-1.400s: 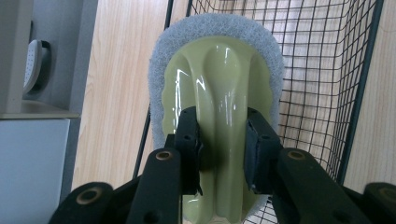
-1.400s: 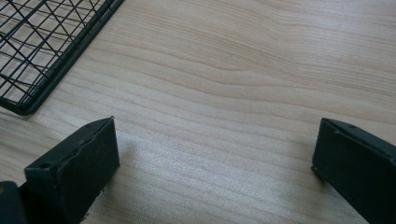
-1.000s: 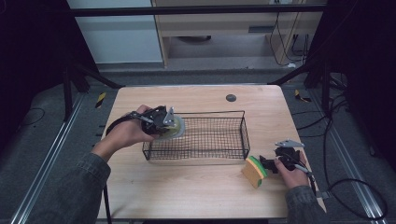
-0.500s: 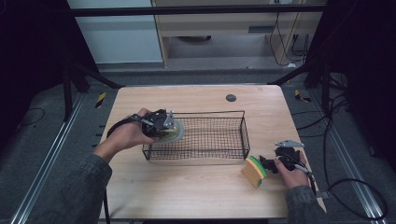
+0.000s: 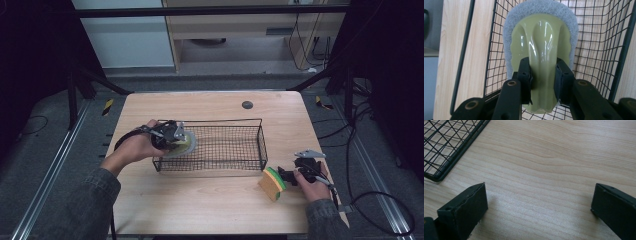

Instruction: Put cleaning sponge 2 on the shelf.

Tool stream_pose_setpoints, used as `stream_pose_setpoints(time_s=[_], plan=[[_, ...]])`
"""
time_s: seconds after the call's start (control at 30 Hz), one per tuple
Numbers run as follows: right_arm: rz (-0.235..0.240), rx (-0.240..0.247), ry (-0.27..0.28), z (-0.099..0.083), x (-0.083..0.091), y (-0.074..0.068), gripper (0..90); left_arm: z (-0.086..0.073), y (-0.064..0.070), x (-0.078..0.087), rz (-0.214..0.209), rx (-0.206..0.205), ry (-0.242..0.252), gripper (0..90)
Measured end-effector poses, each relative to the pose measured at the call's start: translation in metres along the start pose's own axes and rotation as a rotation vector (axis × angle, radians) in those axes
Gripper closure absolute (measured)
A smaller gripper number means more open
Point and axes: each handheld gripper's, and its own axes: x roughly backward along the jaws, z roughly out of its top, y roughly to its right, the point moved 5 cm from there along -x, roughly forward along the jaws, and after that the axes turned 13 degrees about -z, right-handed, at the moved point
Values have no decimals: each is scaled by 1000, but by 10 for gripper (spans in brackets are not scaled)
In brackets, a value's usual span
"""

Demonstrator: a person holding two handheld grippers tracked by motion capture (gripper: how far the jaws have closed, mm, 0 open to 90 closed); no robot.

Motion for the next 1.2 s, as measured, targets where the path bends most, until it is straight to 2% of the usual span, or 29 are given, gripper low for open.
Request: stream_pose_setpoints(time_s=[0.47,0.7,1.0,1.2], plan=[[-1,-1,0,0,0,0,7,-10,-1,-13,-36,37,-16,700],[-1,-1,0,0,0,0,7,-10,-2,-15,-46,38,-10,700],[-1,-1,0,0,0,0,8,-2,-6,-24,-72,68,-6,698],[-1,-1,0,0,0,0,7,1,-7,-29,-86,71,-11,698]])
